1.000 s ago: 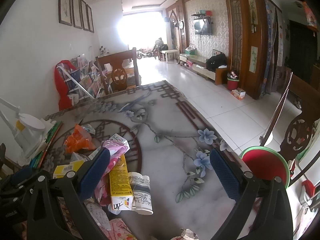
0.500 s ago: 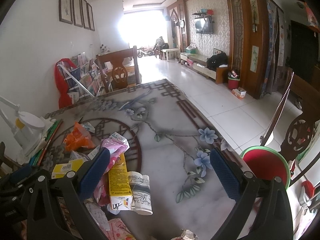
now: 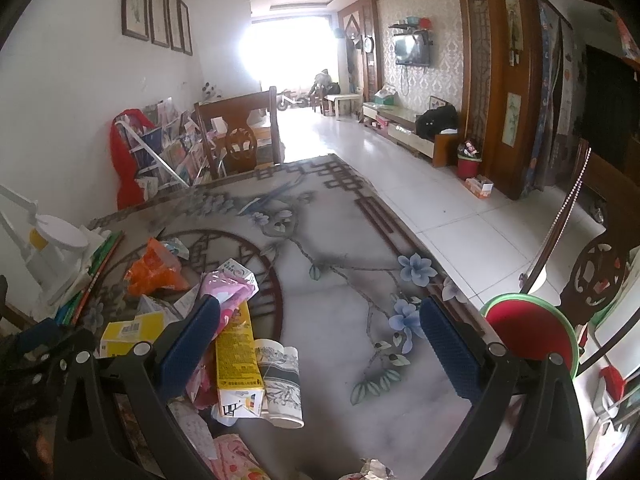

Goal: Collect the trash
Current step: 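Grasp the orange plastic bag with the left tool, then grasp the white milk carton with the right tool while the left tool holds the bag, then carry bag and carton over the red bucket and open both tools to drop them, then grasp the yellow medicine box with the left tool while the right tool returns to the table, then grasp the pink plastic wrapper with the right tool while the left tool holds the box, then carry the yellow box and pink wrapper toward the red bucket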

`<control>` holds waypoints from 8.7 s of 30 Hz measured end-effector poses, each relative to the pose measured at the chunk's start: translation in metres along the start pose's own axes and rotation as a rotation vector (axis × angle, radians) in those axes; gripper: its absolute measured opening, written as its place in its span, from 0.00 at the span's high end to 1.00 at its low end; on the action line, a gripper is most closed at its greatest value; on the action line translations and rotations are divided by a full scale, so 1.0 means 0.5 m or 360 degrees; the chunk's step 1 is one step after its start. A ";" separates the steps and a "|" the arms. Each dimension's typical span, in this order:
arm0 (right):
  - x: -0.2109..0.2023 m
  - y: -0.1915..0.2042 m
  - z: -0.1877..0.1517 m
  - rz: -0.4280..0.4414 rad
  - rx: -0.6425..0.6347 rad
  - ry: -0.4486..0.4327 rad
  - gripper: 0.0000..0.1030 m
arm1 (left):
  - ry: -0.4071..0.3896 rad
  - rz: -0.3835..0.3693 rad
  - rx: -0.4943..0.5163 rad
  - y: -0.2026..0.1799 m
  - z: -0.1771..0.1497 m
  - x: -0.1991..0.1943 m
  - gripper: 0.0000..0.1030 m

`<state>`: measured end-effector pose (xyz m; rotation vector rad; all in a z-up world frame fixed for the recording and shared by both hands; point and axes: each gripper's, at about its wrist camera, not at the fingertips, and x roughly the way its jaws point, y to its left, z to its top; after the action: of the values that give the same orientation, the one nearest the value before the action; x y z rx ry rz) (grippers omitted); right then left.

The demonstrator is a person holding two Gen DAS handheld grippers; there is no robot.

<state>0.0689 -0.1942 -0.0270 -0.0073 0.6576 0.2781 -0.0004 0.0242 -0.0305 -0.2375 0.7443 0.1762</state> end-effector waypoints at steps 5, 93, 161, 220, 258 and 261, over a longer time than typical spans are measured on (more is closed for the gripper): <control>0.008 0.000 0.012 -0.0011 0.0001 0.0038 0.07 | 0.0105 0.0007 -0.0041 0.071 0.034 0.060 0.05; 0.064 -0.424 0.059 -0.0283 0.0451 0.0443 0.42 | 0.0228 -0.0540 0.0302 -0.314 0.106 0.099 0.38; 0.075 -0.283 0.040 -0.0098 0.0246 0.0488 0.21 | 0.0236 -0.0182 -0.0410 -0.108 0.072 0.024 0.06; 0.308 0.203 0.063 0.0494 -0.0194 0.0857 0.61 | 0.0550 -0.0279 -0.1029 0.197 -0.010 0.148 0.25; 0.048 -0.033 0.108 0.0465 0.0238 0.0343 0.70 | 0.0188 -0.0301 -0.0588 0.090 0.062 0.022 0.87; 0.038 -0.068 0.102 0.0419 0.0279 0.0332 0.70 | 0.0182 -0.0347 -0.0512 0.053 0.070 0.019 0.87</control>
<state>0.1227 -0.2171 -0.0005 0.2218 0.8904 0.4767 0.0228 0.0598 -0.0160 -0.6364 0.7962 0.0744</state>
